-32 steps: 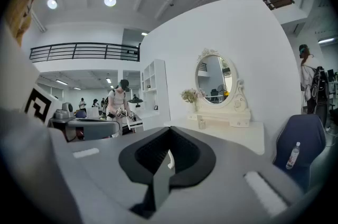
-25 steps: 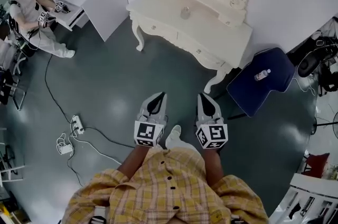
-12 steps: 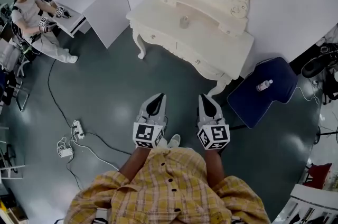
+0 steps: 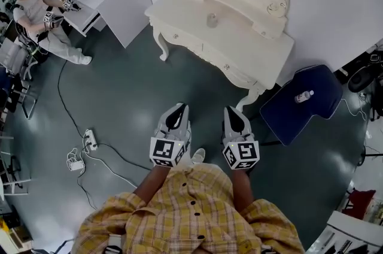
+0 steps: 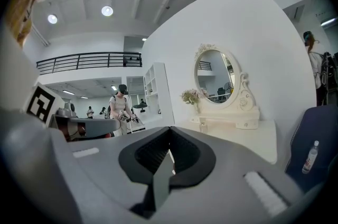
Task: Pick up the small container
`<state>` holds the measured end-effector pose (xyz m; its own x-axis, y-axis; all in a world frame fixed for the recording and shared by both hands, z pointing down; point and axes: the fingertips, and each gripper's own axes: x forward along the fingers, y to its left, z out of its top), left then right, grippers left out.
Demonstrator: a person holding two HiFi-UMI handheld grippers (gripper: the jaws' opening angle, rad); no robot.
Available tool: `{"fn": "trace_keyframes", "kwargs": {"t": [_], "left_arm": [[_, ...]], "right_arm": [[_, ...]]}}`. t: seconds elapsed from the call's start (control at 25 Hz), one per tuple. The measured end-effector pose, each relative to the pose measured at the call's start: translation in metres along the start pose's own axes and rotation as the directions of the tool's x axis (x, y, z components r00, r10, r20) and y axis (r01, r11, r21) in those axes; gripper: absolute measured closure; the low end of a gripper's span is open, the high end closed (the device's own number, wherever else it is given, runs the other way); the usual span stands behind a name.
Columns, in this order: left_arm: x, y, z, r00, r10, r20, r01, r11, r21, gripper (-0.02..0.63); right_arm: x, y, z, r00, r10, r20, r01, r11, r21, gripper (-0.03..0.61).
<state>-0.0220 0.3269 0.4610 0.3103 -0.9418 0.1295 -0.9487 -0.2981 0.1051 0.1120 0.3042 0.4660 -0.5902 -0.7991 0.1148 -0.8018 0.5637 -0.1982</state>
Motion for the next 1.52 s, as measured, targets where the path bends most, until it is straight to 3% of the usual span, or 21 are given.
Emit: {"fn": "trace_keyframes", "kwargs": {"t": [0.84,1.52], "left_arm": [[0.089,0.022,-0.009,0.999,-0.012,-0.049,0.012,1.0,-0.009,0.614],[0.238,0.106,0.027,0.991,-0.102,-0.083,0.102,0.995,-0.005,0.614]], "right_arm": [[0.075,-0.05,0.009,1.0,-0.003,-0.015,0.003,1.0,0.008,0.577],[0.227,-0.106,0.053,0.997,-0.074,-0.019,0.074,0.997,0.012,0.577]]}}
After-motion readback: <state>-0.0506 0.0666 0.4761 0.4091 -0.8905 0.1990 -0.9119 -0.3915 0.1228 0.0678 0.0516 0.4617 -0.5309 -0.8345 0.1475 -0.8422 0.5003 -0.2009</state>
